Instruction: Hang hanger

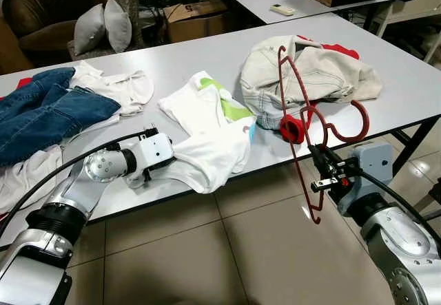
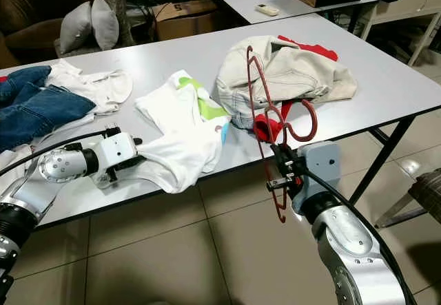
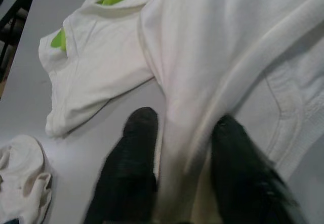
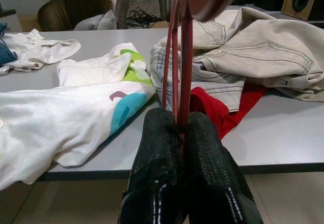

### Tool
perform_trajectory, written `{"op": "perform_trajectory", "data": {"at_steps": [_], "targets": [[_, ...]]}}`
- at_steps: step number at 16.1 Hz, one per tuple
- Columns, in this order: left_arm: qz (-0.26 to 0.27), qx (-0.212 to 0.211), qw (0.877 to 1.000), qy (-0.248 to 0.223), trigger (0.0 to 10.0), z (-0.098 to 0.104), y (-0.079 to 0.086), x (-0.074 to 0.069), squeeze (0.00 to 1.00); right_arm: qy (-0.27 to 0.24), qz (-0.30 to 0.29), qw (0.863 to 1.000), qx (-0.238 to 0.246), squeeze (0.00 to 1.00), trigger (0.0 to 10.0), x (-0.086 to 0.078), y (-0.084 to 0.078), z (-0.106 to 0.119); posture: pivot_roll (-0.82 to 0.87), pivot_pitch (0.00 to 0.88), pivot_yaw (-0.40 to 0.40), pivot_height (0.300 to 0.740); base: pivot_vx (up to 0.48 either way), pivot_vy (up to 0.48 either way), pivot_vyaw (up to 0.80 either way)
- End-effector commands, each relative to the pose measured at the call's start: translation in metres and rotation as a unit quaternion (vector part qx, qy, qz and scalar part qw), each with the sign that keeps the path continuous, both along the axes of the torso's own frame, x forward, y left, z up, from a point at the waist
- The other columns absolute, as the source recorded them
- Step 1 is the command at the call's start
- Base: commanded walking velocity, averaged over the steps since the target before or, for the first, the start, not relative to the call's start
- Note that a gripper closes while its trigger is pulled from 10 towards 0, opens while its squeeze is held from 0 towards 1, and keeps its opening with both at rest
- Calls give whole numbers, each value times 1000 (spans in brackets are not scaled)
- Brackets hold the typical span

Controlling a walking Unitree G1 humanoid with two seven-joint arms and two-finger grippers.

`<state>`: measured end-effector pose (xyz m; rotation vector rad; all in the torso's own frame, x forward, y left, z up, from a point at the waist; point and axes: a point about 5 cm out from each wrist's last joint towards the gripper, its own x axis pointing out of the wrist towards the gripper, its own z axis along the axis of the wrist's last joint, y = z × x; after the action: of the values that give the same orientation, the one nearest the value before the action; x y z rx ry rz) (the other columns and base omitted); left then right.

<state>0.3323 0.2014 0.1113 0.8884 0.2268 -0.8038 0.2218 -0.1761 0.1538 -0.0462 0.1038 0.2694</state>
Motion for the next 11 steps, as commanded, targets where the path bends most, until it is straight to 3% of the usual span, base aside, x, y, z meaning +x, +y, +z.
{"op": "perform_trajectory", "data": {"at_steps": [1,11], "targets": [[-7,1,1000,-14,0,7,0,3,0,1,2,1000,0,0,10000,1,0,-2,-20,0,106,740,0,0,0],[-52,5,999,-14,0,12,2,-2,0,3,22,1000,-9,0,10000,-2,2,-3,-19,0,110,740,0,0,0]]}}
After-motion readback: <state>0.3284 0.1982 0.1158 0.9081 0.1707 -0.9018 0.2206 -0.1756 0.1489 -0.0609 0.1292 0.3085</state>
